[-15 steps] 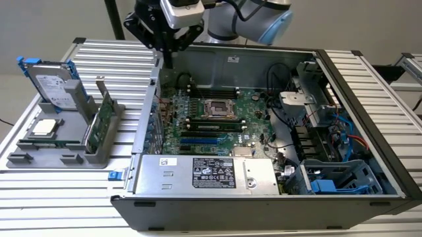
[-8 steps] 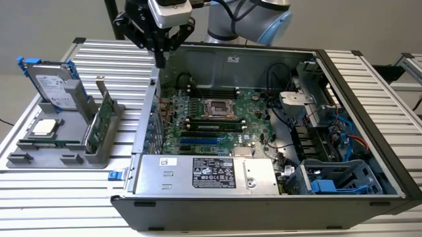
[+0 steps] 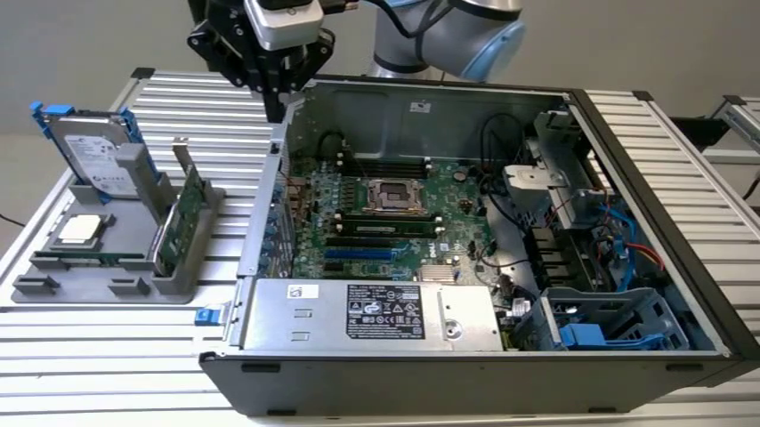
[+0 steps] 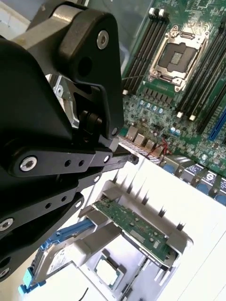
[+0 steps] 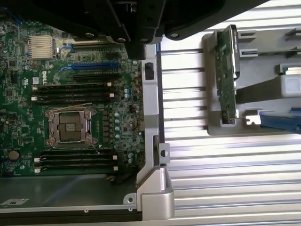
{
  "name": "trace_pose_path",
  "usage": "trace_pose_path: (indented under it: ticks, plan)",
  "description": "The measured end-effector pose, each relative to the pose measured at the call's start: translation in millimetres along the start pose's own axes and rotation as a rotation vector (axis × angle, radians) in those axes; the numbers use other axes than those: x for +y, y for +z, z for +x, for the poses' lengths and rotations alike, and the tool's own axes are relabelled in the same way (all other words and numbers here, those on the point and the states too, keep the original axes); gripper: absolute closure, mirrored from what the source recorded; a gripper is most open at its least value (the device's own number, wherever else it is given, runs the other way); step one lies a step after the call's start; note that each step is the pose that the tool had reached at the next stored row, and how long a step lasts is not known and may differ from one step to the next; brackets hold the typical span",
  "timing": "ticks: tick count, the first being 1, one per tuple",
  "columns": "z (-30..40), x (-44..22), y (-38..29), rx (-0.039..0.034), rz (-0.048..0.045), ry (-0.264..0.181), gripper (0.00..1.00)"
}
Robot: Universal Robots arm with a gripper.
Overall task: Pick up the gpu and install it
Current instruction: 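Reach for the gpu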
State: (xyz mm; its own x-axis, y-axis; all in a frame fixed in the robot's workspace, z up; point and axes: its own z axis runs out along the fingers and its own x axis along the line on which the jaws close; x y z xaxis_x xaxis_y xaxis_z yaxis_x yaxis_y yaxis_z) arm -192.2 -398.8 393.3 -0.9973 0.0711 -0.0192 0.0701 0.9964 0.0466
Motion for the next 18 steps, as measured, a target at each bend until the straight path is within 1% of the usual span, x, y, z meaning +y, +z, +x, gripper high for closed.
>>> trace_pose_path:
  ticks: [14,18]
  plan:
    - [24.2,-1.7,-0.5,0.0,-0.0001,0.0,1.0]
    - [30.2,-2.1,-0.6,0.0,-0.0001,0.0,1.0]
